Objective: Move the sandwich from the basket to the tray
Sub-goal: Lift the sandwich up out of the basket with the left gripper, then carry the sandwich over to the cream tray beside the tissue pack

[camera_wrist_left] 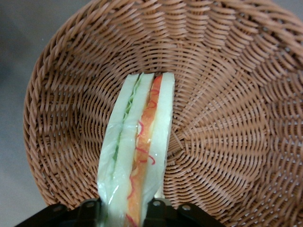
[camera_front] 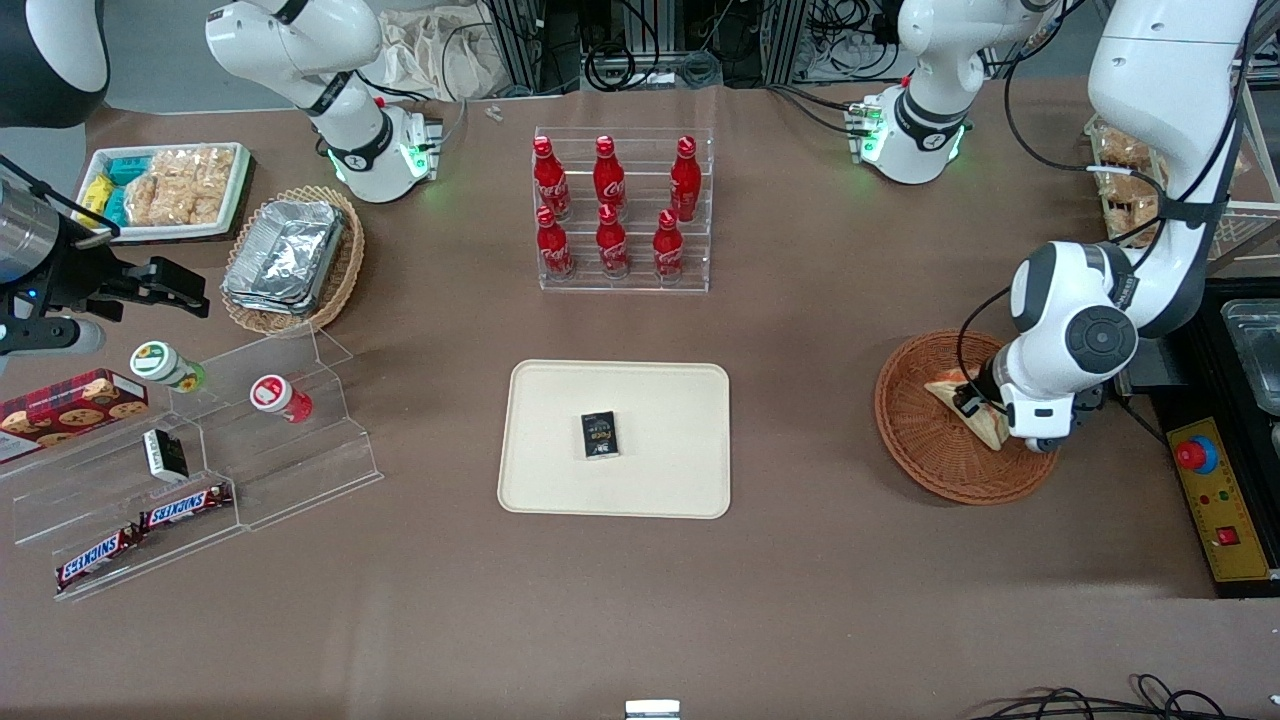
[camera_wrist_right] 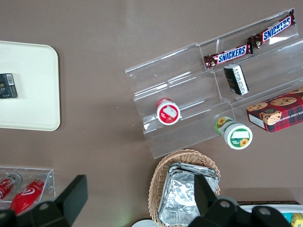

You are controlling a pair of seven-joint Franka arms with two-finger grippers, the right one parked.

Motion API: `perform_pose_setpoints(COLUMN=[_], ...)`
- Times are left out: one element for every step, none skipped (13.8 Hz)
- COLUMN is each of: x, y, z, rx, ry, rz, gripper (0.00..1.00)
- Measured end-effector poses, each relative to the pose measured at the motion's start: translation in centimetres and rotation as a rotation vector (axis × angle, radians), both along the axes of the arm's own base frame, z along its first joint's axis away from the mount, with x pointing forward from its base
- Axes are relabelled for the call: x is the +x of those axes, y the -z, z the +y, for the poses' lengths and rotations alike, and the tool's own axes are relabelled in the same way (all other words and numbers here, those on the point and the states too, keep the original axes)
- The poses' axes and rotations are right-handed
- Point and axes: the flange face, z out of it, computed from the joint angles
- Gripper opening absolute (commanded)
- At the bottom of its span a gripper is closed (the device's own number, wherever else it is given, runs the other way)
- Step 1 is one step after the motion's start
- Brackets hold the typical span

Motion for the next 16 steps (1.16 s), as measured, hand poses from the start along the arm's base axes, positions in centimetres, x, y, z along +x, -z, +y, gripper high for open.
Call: perform_pose_setpoints(x=[0.5, 1.1, 1.8, 2.8, 3.9, 5.0, 6.0, 6.8, 7.3, 7.6, 8.0, 8.2, 8.2, 8.0, 7.7, 7.2], y=[-0.5, -1.4, -2.6, -4.5, -6.8, -9.6, -12.7, -15.9, -19.1, -22.1, -24.8, -26.7, -27.7, -27.9, -27.2, -25.9], z=[0.0, -0.1, -0.1, -0.2, -0.6, -1.4, -2.3, -3.6, -5.1, -7.0, -9.3, -11.7, -14.1, -16.6, -19.1, -21.9], rx=[0.003, 0.008, 0.018, 0.030, 0.039, 0.045, 0.048, 0.043, 0.030, 0.011, -0.017, -0.053, -0.091, -0.128, -0.157, -0.178], ry=[0.003, 0.004, 0.001, -0.002, -0.002, 0.002, 0.009, 0.026, 0.052, 0.083, 0.129, 0.193, 0.257, 0.312, 0.358, 0.403], rz=[-0.010, -0.012, 0.001, 0.016, 0.021, 0.020, 0.016, 0.012, 0.012, 0.005, -0.015, -0.036, -0.050, -0.051, -0.037, -0.013], gripper=[0.00, 0.00, 0.00, 0.00, 0.00, 0.00, 0.00, 0.00, 0.00, 0.00, 0.00, 0.00, 0.00, 0.00, 0.00, 0.00])
